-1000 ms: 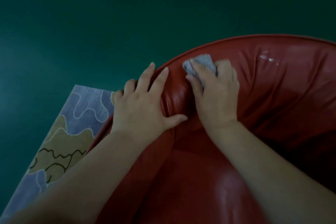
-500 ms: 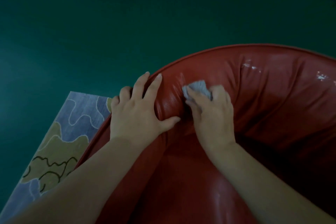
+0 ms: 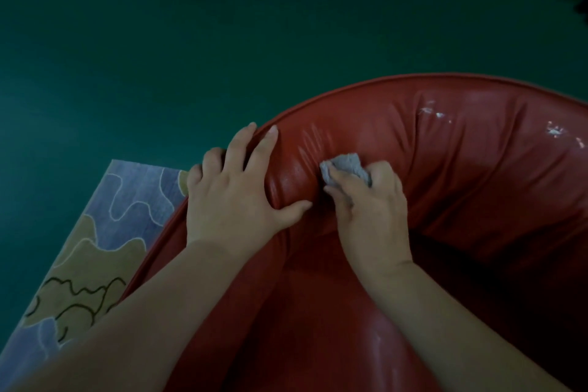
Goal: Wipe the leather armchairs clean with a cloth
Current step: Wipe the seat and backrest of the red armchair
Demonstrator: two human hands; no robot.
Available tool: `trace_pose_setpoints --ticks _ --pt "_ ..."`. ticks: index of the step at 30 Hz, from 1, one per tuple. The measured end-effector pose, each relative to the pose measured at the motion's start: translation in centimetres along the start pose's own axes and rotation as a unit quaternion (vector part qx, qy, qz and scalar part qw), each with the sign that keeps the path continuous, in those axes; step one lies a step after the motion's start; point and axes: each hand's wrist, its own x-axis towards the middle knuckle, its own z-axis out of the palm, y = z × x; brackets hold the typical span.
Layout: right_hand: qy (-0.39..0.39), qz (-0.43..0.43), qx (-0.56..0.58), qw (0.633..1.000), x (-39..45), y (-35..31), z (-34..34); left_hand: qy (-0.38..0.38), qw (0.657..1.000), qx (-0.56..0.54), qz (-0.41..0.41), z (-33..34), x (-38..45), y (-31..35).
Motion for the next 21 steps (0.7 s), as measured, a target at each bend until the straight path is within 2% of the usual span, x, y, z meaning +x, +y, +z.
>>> trace_pose_setpoints --ticks 5,7,12,15,17,19,21 --pt "0.073 -0.01 0.06 0.996 3.3 -1.2 0.6 0.013 1.0 -0.002 0.002 0.3 0.0 0.0" --pt "0.041 0.006 0.041 0.998 3.6 -1.4 1.3 0.017 1.0 -0.004 0.006 0.4 0.0 -0.1" --pt "-0.013 0.06 0.02 0.998 -2.3 -0.2 0.0 0.01 1.0 -0.008 0.007 0.4 0.0 -0.2" --pt "0.038 0.066 0.047 0.996 -1.9 0.1 -1.7 0.0 1.0 -0.007 0.008 0.2 -0.1 -0.1" --pt "0.083 0.032 0.049 0.995 0.5 -0.1 -1.9 -0.003 1.0 -0.003 0.004 0.1 -0.1 0.1" --pt "0.077 0.009 0.033 0.996 3.2 -0.2 -0.9 -0.003 1.0 -0.001 0.0 0.1 0.0 0.1" --pt "0.041 0.02 0.025 0.999 3.9 -0.2 0.7 -0.003 1.0 0.006 -0.003 0.1 0.1 0.1"
